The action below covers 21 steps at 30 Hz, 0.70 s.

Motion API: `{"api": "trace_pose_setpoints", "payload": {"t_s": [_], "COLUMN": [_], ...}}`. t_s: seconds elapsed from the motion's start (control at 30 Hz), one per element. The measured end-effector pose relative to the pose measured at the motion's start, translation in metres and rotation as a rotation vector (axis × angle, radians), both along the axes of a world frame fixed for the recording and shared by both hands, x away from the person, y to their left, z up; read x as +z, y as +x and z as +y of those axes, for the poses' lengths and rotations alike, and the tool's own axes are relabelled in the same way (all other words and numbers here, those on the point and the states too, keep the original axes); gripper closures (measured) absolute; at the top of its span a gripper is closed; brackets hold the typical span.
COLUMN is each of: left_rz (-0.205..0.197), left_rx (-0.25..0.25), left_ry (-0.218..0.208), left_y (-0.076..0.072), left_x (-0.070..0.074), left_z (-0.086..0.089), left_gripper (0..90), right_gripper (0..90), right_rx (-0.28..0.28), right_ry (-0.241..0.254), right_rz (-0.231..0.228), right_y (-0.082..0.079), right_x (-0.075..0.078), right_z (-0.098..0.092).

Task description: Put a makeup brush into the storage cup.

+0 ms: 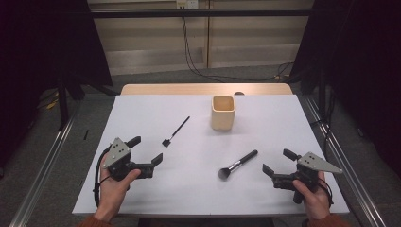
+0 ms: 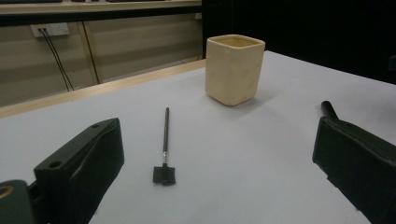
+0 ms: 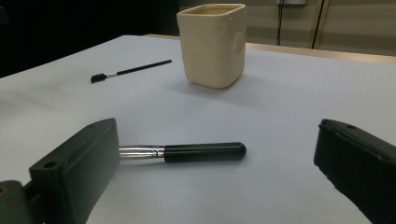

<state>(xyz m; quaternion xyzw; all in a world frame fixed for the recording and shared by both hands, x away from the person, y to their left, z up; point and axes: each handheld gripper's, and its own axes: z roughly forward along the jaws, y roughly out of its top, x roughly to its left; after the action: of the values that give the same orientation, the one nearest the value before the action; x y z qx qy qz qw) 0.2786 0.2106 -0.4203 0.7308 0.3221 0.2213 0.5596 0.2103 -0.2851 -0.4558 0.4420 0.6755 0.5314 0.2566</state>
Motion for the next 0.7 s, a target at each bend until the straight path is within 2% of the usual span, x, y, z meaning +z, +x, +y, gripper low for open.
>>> {"api": "trace_pose_setpoints", "payload": {"t_s": [0.03,0.13,0.3,0.63,0.7], "left_rz": [0.000,0.002,0.007,0.009,-0.005], "left_rx": [0.000,-0.035,-0.026,-0.006,-0.009], "left_ry": [0.000,0.017,0.015,0.026,0.051], "left_y": [0.000,0.013,0.026,0.043,0.045], "left_x": [0.000,-0.001,-0.002,-0.005,-0.004], "left_z": [0.000,-0.006,-0.013,-0.019,-0.026], "left_gripper": [2.0,2.0,2.0,1.8,1.7], "right_gripper": [0.0,0.0,0.0,0.0,0.0], "right_rx": [-0.001,0.000,0.003,-0.005,-0.006], "right_ry": [0.003,0.004,0.000,-0.006,-0.011], "right_rz": [0.001,0.004,0.002,0.003,0.000], "right_y": [0.000,0.001,0.000,-0.002,-0.003], "right_x": [0.000,0.000,0.000,0.000,0.001], "right_z": [0.000,0.000,0.000,0.000,0.001]}}
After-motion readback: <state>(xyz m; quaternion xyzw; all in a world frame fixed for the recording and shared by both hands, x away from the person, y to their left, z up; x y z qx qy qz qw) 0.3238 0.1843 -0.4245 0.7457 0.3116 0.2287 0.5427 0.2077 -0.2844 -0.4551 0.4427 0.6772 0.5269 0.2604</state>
